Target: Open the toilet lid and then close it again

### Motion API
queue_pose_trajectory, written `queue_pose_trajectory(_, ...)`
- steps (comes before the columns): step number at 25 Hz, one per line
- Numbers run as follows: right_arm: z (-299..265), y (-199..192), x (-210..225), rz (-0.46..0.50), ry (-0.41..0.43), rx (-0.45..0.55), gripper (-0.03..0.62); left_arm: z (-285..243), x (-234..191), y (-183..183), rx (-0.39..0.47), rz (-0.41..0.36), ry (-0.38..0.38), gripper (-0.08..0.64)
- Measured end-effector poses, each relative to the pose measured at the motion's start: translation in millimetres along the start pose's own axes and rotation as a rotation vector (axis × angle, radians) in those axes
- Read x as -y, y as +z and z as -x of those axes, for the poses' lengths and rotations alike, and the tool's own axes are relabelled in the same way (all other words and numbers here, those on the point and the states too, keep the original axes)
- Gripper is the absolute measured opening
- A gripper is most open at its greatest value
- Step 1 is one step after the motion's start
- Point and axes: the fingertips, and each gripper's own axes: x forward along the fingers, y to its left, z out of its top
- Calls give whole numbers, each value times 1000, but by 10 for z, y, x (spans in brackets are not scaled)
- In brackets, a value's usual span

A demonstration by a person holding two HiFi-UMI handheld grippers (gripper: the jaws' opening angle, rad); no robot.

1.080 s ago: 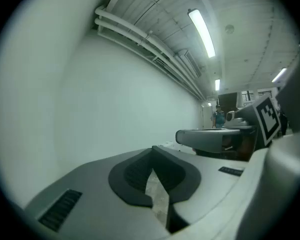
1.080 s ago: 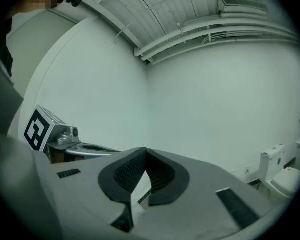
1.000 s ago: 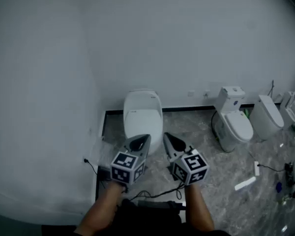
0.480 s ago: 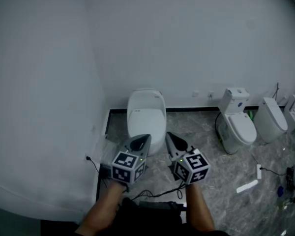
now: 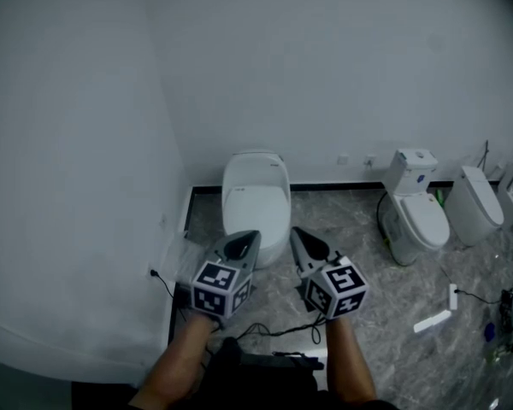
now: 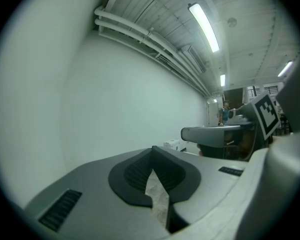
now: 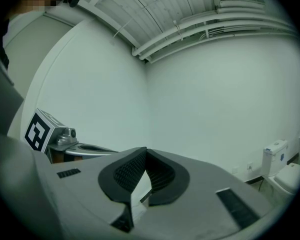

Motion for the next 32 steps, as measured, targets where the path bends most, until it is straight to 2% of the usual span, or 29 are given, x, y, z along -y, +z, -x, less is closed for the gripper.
queue_pose_trajectory(12,-569,-40,194,-10,-21,-41,9,-387,-453,-41,-28,9,-9,8)
queue_pose_trajectory(25,-1576,-30,500,-23,-97,-91,9,-1039,-1343,-30,-61,17,-61,8)
queue_pose_trajectory(32,-2035,-61,639,-26,-145,-116,9,-1365,-1730,-140,-89,16,-108,8)
